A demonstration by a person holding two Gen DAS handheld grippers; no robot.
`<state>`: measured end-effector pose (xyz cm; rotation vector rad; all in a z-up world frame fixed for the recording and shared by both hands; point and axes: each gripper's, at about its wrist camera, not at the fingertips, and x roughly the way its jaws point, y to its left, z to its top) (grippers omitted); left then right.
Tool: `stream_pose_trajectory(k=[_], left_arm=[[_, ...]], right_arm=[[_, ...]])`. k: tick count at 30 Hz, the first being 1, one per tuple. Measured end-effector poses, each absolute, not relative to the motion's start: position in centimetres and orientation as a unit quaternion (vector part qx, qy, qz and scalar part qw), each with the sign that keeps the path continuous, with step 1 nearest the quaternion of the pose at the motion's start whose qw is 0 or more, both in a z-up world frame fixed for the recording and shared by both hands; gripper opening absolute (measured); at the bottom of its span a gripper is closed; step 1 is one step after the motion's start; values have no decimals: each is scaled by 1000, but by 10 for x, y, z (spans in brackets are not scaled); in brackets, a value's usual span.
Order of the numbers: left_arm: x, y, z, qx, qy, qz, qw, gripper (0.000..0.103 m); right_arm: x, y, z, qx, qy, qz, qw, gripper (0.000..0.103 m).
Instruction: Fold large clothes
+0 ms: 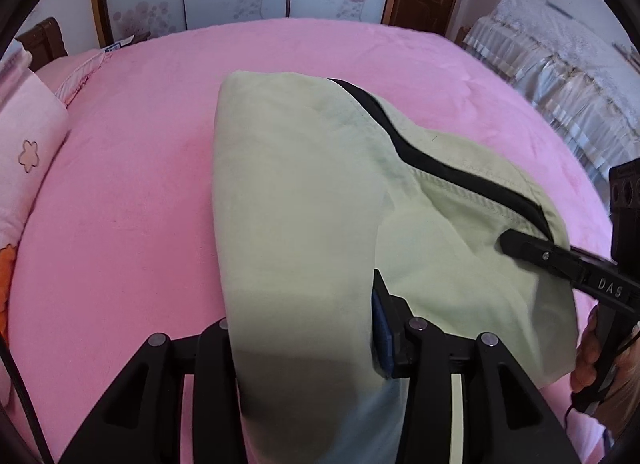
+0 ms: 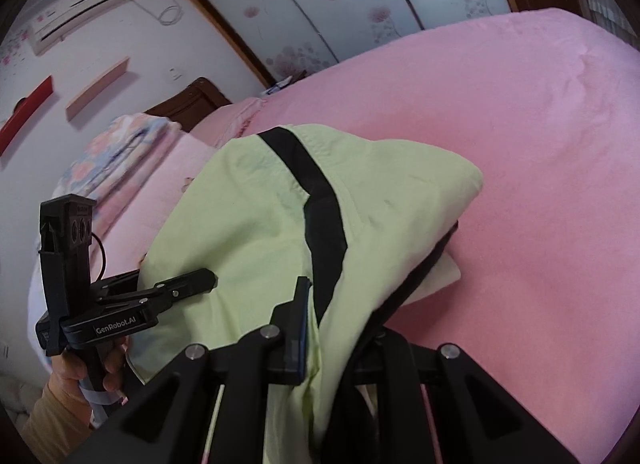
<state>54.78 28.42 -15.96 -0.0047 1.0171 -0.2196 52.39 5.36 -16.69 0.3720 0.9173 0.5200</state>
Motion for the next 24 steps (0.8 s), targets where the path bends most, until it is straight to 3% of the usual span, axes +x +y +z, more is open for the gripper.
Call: stream_pose_trajectory(k=[2, 6, 8, 9, 11, 17, 24], left_arm=[[563, 285, -194, 5, 504, -95, 859, 49], [565, 297, -230, 3, 481, -72, 874, 77], [563, 307, -232, 3, 465, -47, 884, 90], [562, 307, -232, 7, 459, -38, 887, 95], [562, 311, -227, 19, 454, -12, 891, 100], [536, 319, -185, 71, 432, 63, 897, 100], [479, 304, -127, -5, 453, 56, 890, 100]], right_arm=[[534, 56, -193, 156, 454, 242, 843, 11], [535, 65, -217, 83, 457, 230, 855, 18], [538, 61, -222, 81, 464, 227, 853, 27], [539, 59, -222, 82, 465, 221, 853, 37], [537, 55, -217, 78, 463, 208, 858, 42], [509, 45, -184, 54, 453, 177, 872, 45], [452, 28, -121, 65, 448, 165, 876, 45]])
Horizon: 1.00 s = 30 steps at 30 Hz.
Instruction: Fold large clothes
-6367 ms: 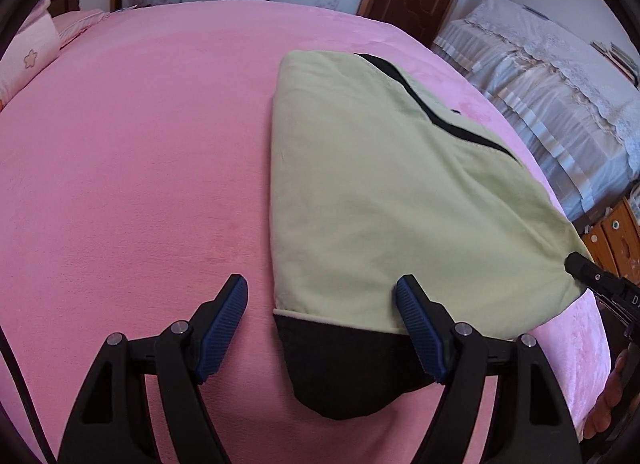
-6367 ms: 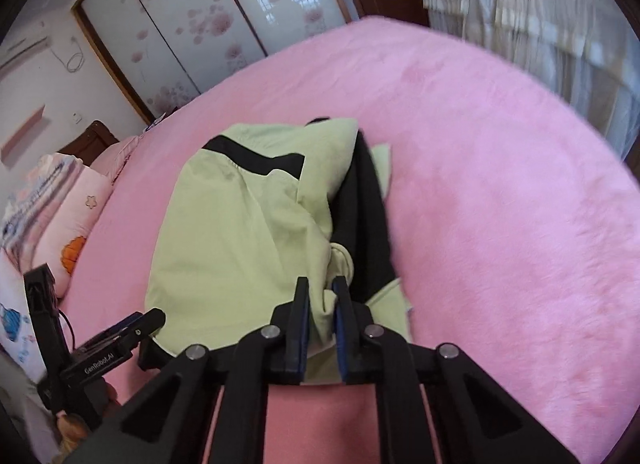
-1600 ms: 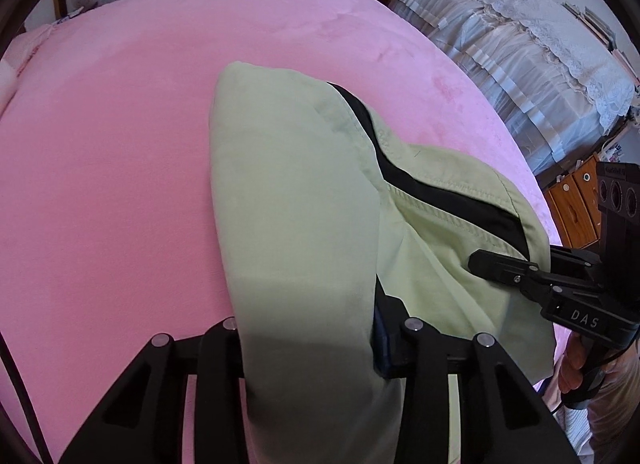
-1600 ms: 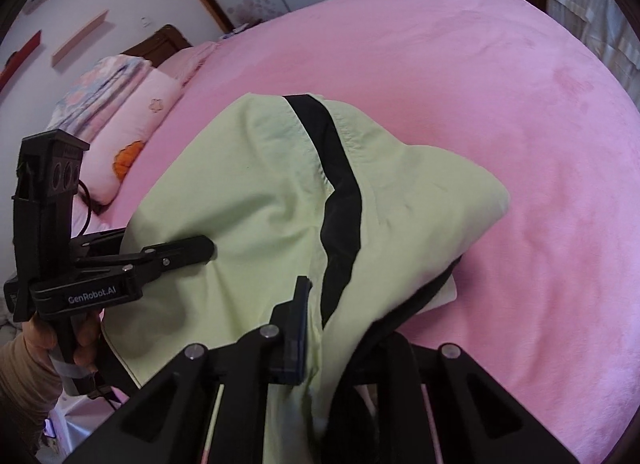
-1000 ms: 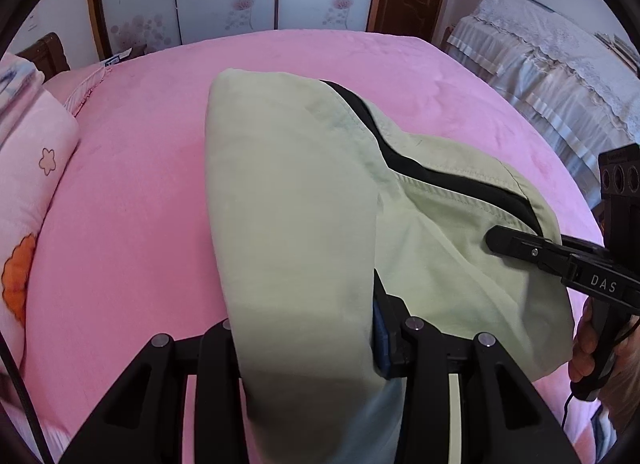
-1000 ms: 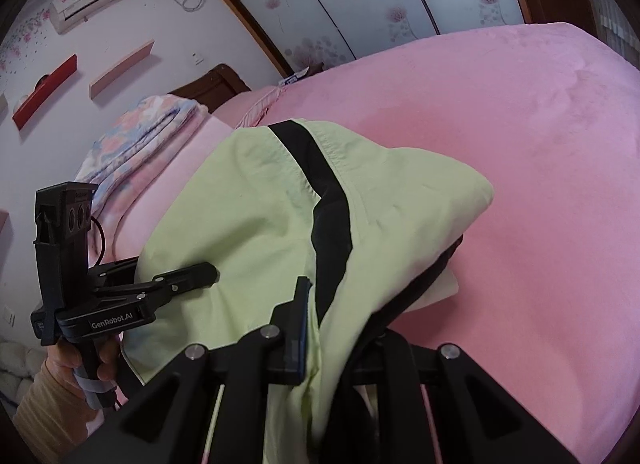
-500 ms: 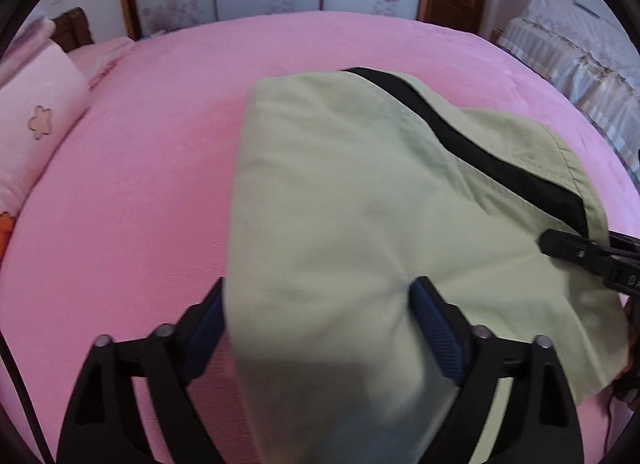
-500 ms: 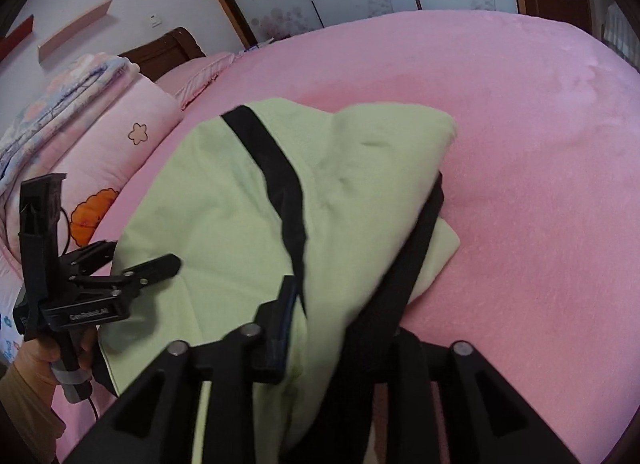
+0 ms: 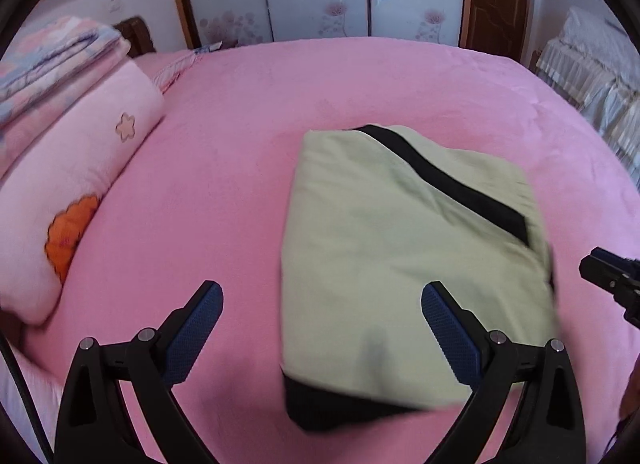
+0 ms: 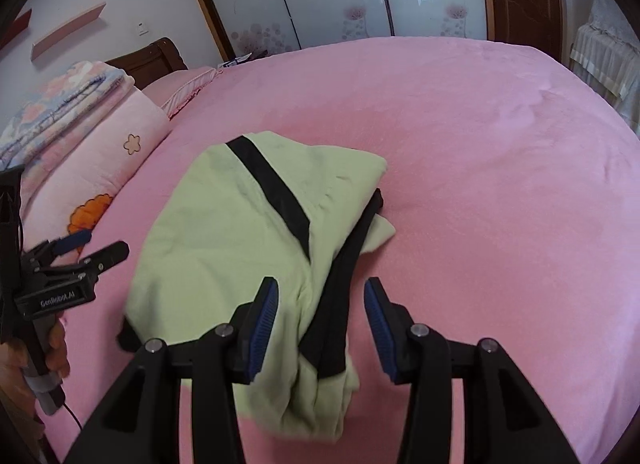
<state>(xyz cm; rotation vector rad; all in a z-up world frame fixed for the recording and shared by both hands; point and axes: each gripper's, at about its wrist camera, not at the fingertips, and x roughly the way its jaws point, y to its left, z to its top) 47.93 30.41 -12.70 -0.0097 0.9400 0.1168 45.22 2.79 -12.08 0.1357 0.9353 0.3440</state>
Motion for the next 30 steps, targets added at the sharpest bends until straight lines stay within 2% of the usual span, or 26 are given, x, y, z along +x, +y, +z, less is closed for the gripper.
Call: stream_pose_trajectory(k=[4, 16, 19, 22, 30], left_arm=[[419, 262, -93, -22, 464, 42, 885, 100], [235, 127, 26, -5, 412, 10, 911, 100], [190, 97, 47, -6, 403, 4, 915, 100], [150, 69, 58, 1, 397, -6, 918, 100], [76, 28, 61, -14, 400, 10, 916, 100]], right_arm=[[405, 15, -81, 77, 446, 164, 876, 45], [226, -44, 15, 70, 435, 169, 882, 45], [188, -63, 31, 69, 429, 167, 885, 49], [154, -82, 43, 67, 415, 161, 893, 53], [80, -120, 55, 53, 391, 137, 909, 54]])
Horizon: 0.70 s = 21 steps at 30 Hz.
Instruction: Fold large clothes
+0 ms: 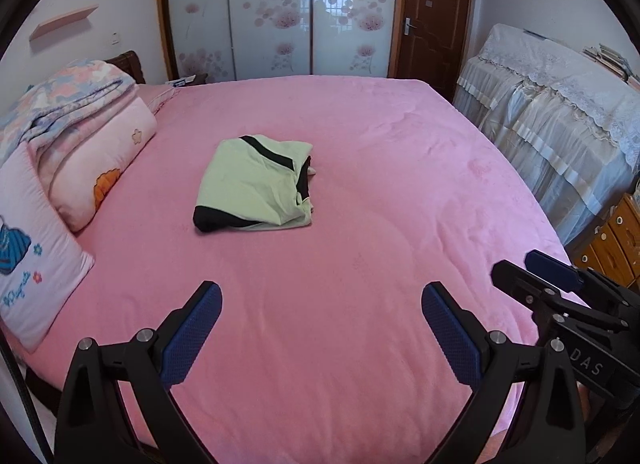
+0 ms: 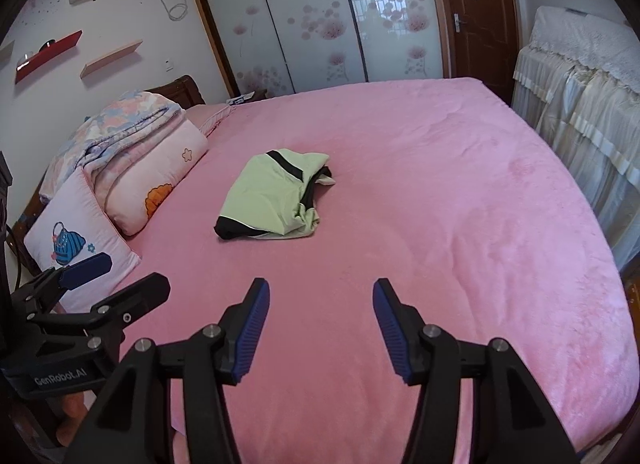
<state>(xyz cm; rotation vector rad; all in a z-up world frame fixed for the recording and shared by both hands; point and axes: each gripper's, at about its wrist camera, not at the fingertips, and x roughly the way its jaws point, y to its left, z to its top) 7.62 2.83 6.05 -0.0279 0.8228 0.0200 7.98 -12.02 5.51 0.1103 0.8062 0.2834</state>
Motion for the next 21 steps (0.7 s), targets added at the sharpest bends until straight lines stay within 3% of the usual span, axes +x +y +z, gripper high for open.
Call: stream_pose_trajectory(k=[7, 12, 21], left_arm=[[16, 2, 57, 15, 366, 57, 929, 100], [-17, -4, 49, -7, 362, 46, 931, 100], [-53, -14, 28, -40, 363, 38, 930, 100]], right_arm=[[27, -145, 45, 62, 380, 114, 916, 55], [-3, -160, 35, 80, 380, 91, 917, 61], [-47, -160, 29, 48, 354, 62, 932, 62]])
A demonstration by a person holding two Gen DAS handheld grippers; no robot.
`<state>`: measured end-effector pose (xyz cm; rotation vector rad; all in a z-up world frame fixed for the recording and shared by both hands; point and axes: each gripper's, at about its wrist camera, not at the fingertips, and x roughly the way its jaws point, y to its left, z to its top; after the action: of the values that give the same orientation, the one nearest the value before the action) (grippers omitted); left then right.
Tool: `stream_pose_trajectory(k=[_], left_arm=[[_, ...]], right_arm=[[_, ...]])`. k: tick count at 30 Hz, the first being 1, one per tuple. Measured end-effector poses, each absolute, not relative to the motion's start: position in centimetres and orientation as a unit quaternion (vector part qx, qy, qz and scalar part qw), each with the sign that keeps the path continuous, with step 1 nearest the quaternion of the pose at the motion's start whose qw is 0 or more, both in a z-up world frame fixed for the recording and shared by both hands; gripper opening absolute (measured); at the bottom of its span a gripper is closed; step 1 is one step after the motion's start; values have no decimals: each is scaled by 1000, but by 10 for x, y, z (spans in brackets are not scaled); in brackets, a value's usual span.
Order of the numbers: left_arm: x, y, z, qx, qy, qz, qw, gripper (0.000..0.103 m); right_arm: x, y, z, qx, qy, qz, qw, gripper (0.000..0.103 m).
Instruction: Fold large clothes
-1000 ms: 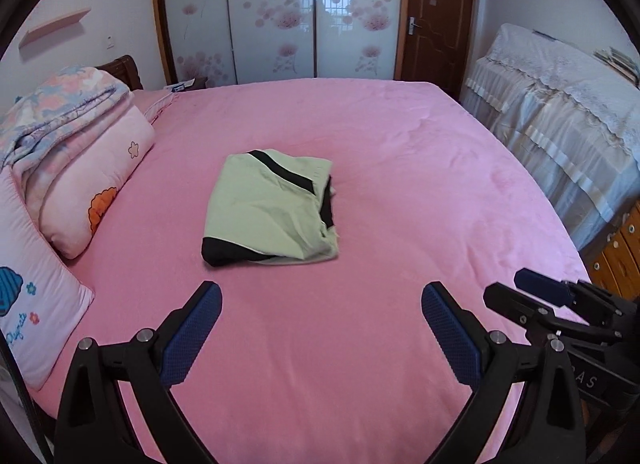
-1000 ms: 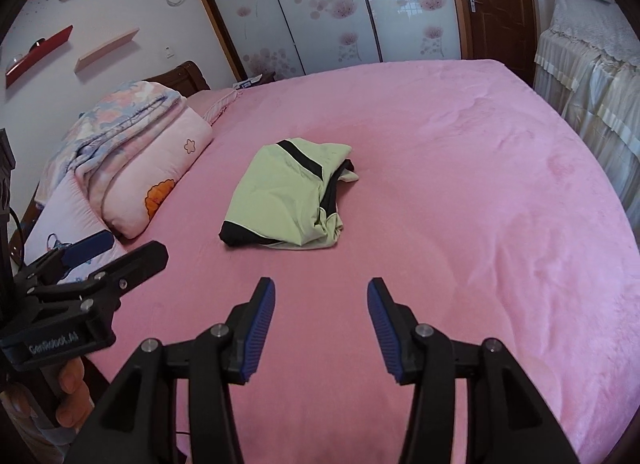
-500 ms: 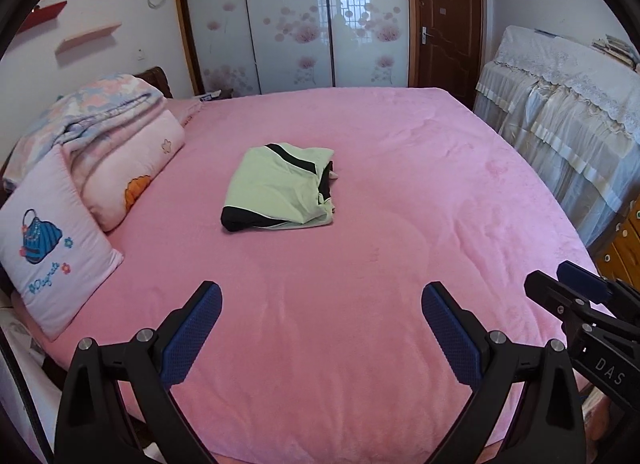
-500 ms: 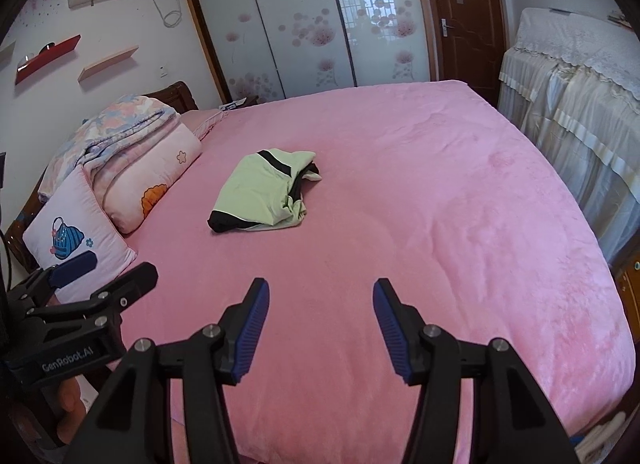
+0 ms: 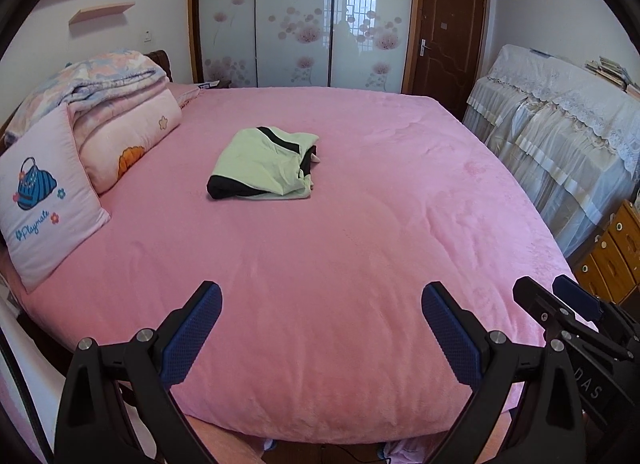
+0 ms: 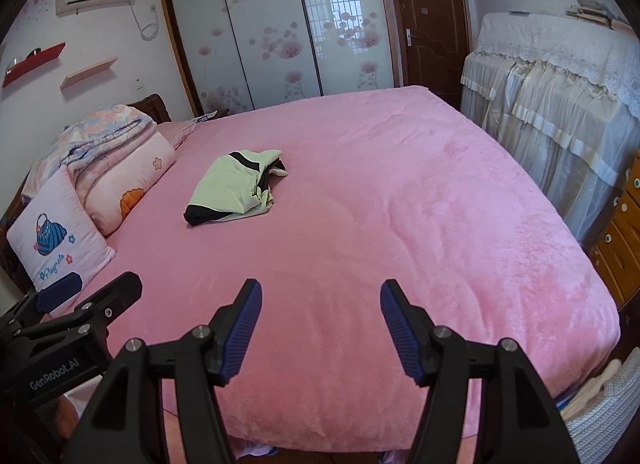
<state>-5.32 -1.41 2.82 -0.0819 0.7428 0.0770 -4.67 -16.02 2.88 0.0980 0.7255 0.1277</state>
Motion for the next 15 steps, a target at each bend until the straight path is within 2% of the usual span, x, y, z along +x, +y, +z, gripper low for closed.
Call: stream_pose_trajectory(k=[5, 15], left_arm=[[-60, -15, 22, -39, 369, 40, 928, 100], [-63, -6, 12, -43, 381, 48, 922, 100]], right_arm=[[-55, -152, 29, 10, 342, 52, 938, 63], [-53, -148, 19, 15, 358, 62, 931, 64]])
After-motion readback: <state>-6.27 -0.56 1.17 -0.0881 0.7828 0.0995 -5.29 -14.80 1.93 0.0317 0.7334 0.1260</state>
